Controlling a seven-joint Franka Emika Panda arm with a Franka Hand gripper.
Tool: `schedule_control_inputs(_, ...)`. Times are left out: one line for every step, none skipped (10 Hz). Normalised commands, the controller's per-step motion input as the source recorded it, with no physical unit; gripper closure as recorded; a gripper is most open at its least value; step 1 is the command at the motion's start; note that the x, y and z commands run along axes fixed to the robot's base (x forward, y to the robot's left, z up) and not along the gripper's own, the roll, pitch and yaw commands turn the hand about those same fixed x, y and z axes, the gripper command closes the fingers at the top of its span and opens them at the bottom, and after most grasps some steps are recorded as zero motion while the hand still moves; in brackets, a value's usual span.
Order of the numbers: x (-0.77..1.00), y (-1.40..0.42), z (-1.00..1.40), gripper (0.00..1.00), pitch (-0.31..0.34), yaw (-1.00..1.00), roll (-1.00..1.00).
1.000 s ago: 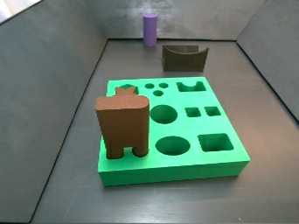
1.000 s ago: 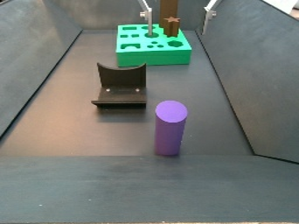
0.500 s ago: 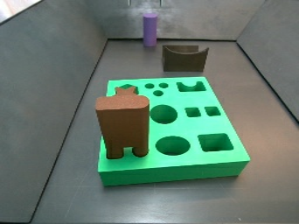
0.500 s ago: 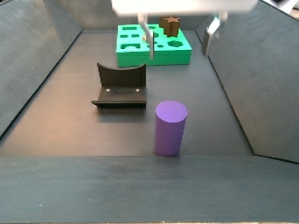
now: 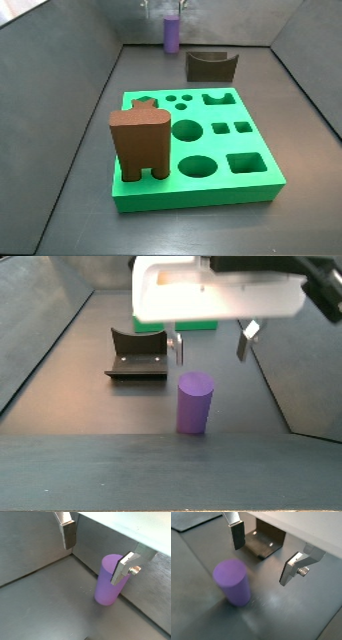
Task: Pick up the round object. Move up. Move to above the board. Insert the round object.
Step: Pick up the round object.
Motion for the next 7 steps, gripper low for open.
schedule_control_inputs(0.05,0.29,-0.33,0.00,-0.041,0.00,-0.17)
schedule_control_inputs(0.21,0.17,-0.33,0.00,0.000,0.00,-0.09)
schedule_control_inputs(0.24,0.21,-0.24,0.00,-0.014,0.00,-0.09)
schedule_control_inputs(0.37,0.24,-0.15,0.00,0.000,0.00,-0.11)
schedule_control_inputs(0.36,0.24,-0.07,0.00,0.000,0.00,-0.11)
schedule_control_inputs(0.45,0.22,-0.14,0.00,0.000,-0.02,-0.09)
schedule_control_inputs(0.32,0.23,-0.34,0.00,-0.007,-0.06,-0.08)
